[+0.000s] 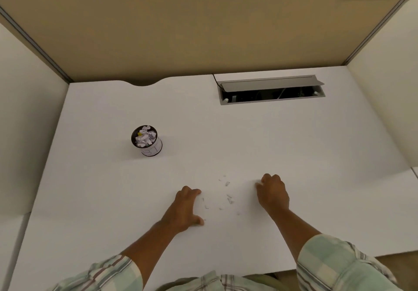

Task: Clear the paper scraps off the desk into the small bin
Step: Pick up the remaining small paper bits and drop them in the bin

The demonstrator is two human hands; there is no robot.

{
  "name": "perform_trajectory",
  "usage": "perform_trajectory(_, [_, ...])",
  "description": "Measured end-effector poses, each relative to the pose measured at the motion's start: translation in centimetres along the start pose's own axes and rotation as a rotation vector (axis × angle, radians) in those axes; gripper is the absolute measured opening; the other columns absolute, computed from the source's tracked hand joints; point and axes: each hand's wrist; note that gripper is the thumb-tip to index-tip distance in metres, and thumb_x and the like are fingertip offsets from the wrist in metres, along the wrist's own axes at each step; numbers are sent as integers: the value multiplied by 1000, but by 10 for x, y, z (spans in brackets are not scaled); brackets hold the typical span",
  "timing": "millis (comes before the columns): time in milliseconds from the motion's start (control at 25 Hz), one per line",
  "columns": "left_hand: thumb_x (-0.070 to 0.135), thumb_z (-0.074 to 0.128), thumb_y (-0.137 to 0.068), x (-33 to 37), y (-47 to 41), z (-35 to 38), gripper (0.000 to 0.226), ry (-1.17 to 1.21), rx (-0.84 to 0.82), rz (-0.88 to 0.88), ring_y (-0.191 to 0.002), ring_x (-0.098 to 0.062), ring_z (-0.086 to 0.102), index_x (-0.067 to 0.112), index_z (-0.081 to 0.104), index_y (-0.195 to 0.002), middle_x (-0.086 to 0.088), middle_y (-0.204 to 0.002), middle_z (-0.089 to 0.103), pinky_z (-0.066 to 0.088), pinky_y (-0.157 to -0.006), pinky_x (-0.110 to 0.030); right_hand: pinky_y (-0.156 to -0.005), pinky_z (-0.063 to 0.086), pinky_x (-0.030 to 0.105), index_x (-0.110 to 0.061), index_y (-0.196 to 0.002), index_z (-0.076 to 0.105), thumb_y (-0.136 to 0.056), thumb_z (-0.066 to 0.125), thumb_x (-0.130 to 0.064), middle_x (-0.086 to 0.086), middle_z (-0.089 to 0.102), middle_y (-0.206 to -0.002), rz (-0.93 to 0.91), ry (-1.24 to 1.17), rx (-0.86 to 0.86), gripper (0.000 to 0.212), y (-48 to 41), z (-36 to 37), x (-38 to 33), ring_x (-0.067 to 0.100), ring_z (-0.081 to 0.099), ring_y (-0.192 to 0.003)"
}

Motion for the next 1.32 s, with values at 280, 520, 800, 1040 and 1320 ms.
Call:
perform_trajectory(280, [29, 81, -79, 16, -5, 27, 59, -37, 78, 29, -116, -12, 50, 23, 52, -131, 6, -123, 49, 42, -93, -13, -80, 51, 34, -12, -112, 51, -104, 38, -25, 9, 56, -107, -8, -46, -65, 20, 36, 29, 0, 30, 65, -99])
perform_trajectory(520, [9, 66, -91, 41, -18, 39, 9, -14, 174, 32, -78, -6, 54, 15, 69, -96, 3, -95, 60, 33, -62, -4, -81, 57, 28, -10, -99, 66, -95, 50, -8, 5, 71, -102, -169, -149, -206, 17, 32, 34, -54, 20, 68, -93])
perform_trajectory(800, [13, 74, -87, 38, -23, 24, 12, 225, 276, -77, -81, -10, 60, 13, 74, -99, 3, -92, 65, 38, -67, -4, -82, 53, 27, -13, -96, 71, -94, 53, -8, 4, 72, -103, -216, -280, -157, 20, -13, 2, -59, 23, 68, -100])
perform_trajectory(1040, [19, 80, -84, 41, -15, 38, 30, 245, 260, -136, -88, -10, 60, 11, 71, -112, 0, -103, 67, 43, -80, -11, -96, 52, 39, -10, -135, 54, -105, 45, -27, 8, 46, -136, -694, 184, -241, 35, -23, 10, -73, 26, 48, -121])
perform_trajectory(1320, [36, 86, -75, 55, -19, 46, 66, 230, 213, -190, -103, -13, 60, 19, 58, -132, 3, -119, 61, 52, -90, -21, -84, 56, 40, -9, -121, 60, -92, 70, -31, 10, 49, -124, -907, 360, -250, 38, 6, 27, -63, 27, 52, -108])
Point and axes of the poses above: each hand's wrist, its own y-axis away from the middle knuckle, its own z-axis out of the palm, x = y × z
